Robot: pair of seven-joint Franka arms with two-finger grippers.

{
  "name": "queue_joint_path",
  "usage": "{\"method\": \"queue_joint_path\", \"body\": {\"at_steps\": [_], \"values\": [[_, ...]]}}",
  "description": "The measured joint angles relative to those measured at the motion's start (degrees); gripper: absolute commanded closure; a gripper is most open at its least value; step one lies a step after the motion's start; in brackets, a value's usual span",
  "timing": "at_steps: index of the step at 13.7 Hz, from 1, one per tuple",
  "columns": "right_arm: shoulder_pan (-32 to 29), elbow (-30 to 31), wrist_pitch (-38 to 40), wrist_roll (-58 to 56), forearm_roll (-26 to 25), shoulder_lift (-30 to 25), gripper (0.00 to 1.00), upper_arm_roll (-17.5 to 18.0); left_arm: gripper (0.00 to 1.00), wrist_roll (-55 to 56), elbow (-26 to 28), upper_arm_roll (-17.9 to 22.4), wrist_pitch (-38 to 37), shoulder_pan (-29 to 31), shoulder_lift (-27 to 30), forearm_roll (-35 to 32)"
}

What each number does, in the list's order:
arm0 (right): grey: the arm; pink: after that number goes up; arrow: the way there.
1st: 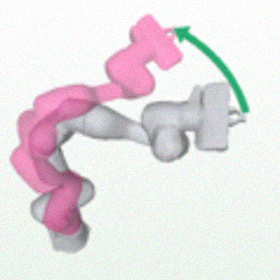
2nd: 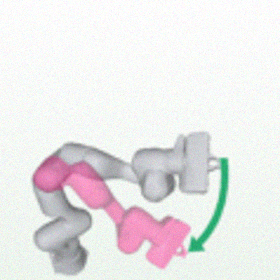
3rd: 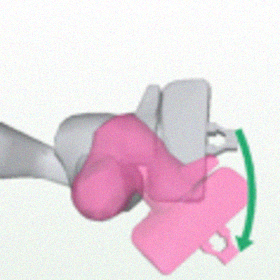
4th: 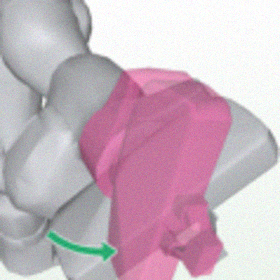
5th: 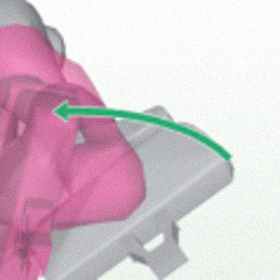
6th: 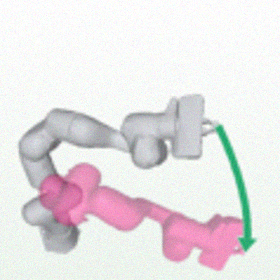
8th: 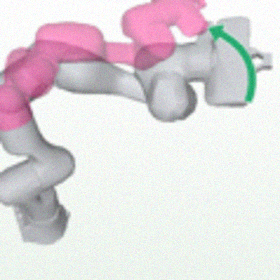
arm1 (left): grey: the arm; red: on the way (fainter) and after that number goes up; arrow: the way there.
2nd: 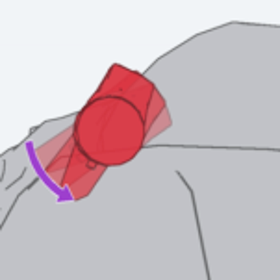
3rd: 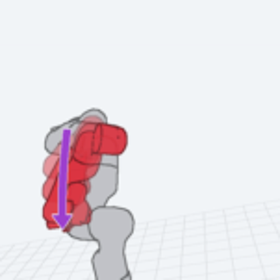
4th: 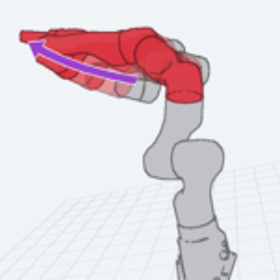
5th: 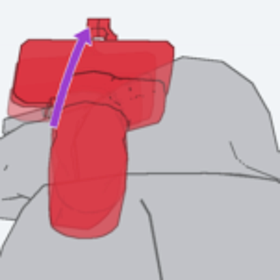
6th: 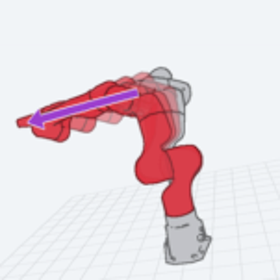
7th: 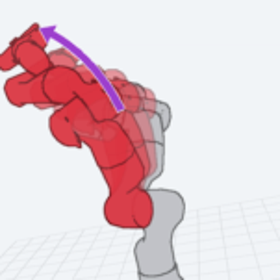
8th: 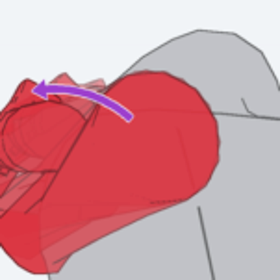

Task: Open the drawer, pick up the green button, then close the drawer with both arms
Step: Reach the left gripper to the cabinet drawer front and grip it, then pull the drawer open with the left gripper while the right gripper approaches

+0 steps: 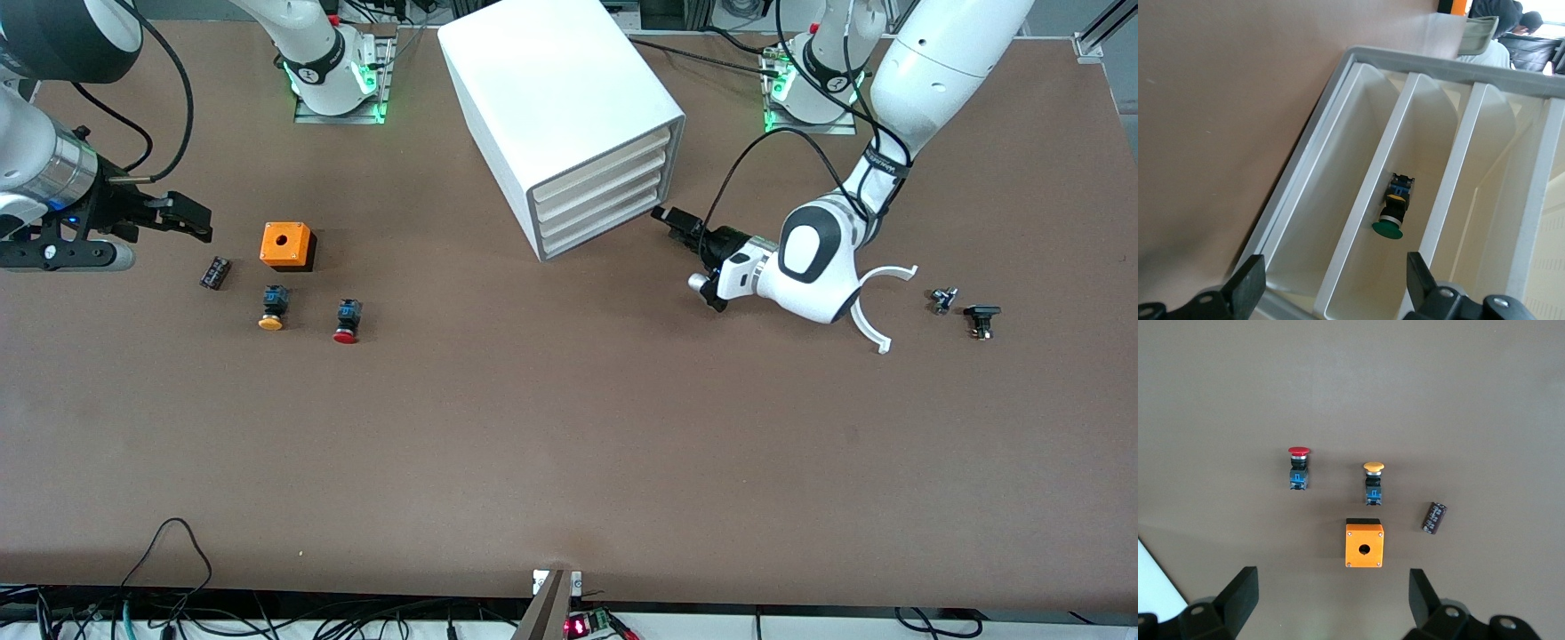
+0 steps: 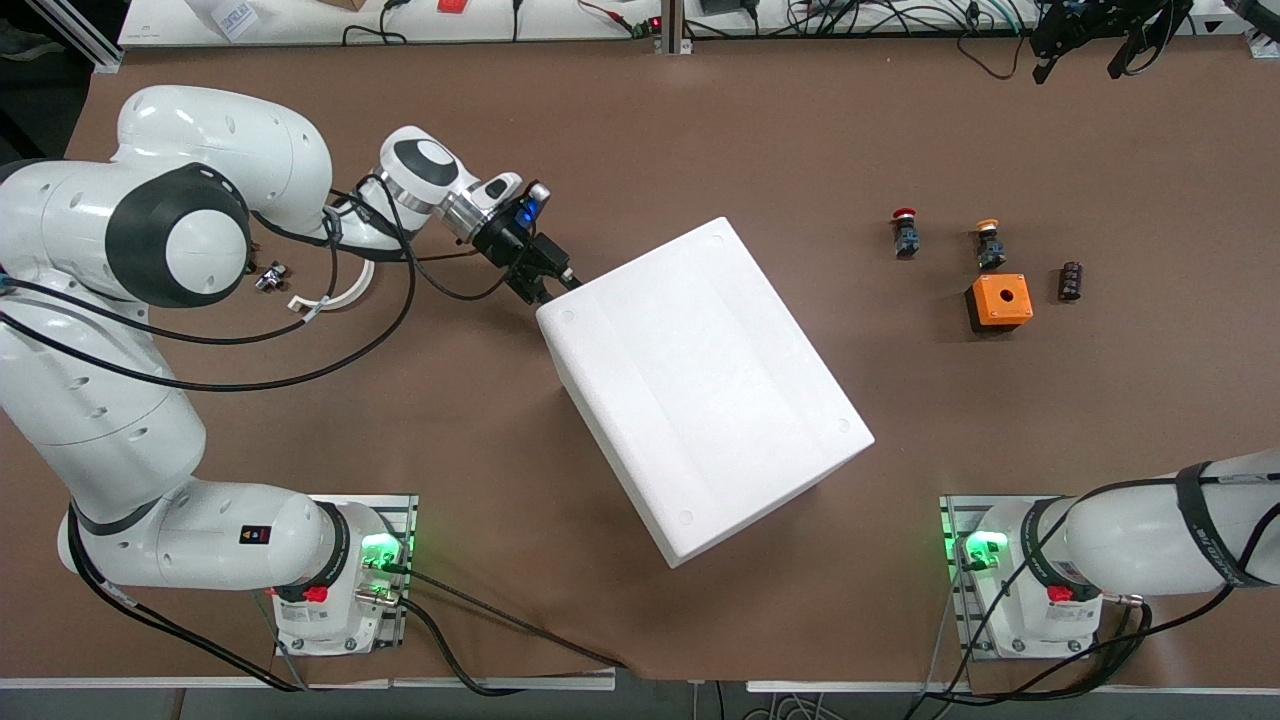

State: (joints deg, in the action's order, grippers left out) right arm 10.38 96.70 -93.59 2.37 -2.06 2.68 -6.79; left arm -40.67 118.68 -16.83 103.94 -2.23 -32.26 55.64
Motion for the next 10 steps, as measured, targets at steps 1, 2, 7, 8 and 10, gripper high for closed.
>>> {"method": "queue_joint_path", "body": {"at_steps": [1,2,7,8,10], "values": [[0.00,0.00,0.00,0.00,0.01,0.08,0.00,0.00,0.18,-0.71,0.66,-0.25,0.52,-0.28,-0.48,0.76],[0.00,0.00,-0.01,0.00,0.01,0.09,0.00,-0.01,0.20,-1.54,1.46,-0.68,1.33,-0.57,-0.99,1.57],[-0.36,-0.05,-0.03,0.00,3.05,0.10,0.00,-0.31,0.27,-2.67,5.37,-4.67,6.37,-1.86,-2.13,5.91],[-0.40,-0.05,-0.03,0.00,3.22,0.11,0.00,-0.34,0.37,-2.67,5.83,-4.82,6.54,-1.94,-2.12,6.16],[-0.40,-0.05,-0.03,0.00,3.25,0.13,0.00,-0.40,0.75,-2.67,6.78,-4.82,6.55,-1.92,-2.12,6.24]]}}
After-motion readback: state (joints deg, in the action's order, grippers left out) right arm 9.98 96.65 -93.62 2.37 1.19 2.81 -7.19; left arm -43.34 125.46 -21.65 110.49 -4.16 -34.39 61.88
